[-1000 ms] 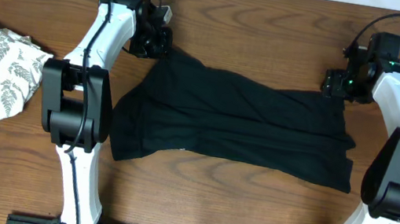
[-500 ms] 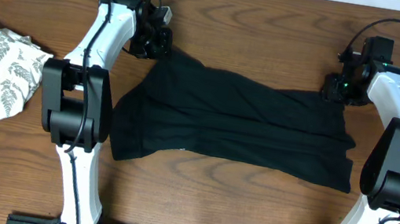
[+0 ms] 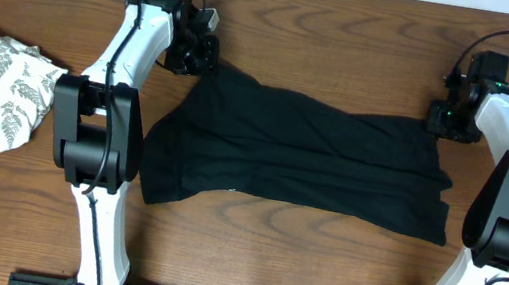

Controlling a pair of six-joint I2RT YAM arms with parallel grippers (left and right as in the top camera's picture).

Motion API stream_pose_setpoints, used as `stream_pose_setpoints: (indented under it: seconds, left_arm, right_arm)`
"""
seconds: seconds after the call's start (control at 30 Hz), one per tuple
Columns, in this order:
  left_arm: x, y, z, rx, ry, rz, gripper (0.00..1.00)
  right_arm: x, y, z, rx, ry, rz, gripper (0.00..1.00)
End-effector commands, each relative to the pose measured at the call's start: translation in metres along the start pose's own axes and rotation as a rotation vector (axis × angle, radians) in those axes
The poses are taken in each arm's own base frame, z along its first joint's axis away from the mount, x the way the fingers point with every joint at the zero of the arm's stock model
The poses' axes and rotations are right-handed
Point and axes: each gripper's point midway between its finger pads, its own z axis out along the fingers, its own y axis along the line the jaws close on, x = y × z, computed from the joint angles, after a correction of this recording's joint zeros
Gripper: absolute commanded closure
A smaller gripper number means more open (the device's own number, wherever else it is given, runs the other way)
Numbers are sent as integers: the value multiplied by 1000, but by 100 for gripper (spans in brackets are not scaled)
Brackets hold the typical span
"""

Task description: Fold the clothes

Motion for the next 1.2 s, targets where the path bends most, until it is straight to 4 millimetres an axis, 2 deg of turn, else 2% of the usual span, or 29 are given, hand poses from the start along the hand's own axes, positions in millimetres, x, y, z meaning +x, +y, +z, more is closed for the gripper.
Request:
stream_pose_setpoints:
  seconds: [0.0,0.2,0.37,0.47,0.63,0.83,1.0,1.17]
  left_arm:
    - [-5,-5,-11,5,-26,9,94]
    - [-5,-5,-11,5,-26,10,94]
    - [-5,-5,-11,5,-26,9,94]
    - [-5,-5,-11,5,-26,10,94]
    - [-5,-5,-11,5,-26,10,94]
    - [-5,-5,-11,5,-26,10,94]
    - [-5,-5,-11,5,-26,10,94]
    - [-5,-5,-11,5,-26,10,94]
  right_arm:
    - [4,-1,7,-8,19,23,54]
    - [13,7,19,-40,58,20,52]
    - [15,10,21,-63,65,21,51]
    - [16,10,21,-63,69,22,62]
    - [16,10,21,-61,72,23,99]
    - [17,-5,21,25,76,87,99]
    - [19,-21,19,117,79,140,94]
    - [15,-22,12,129,62,140,92]
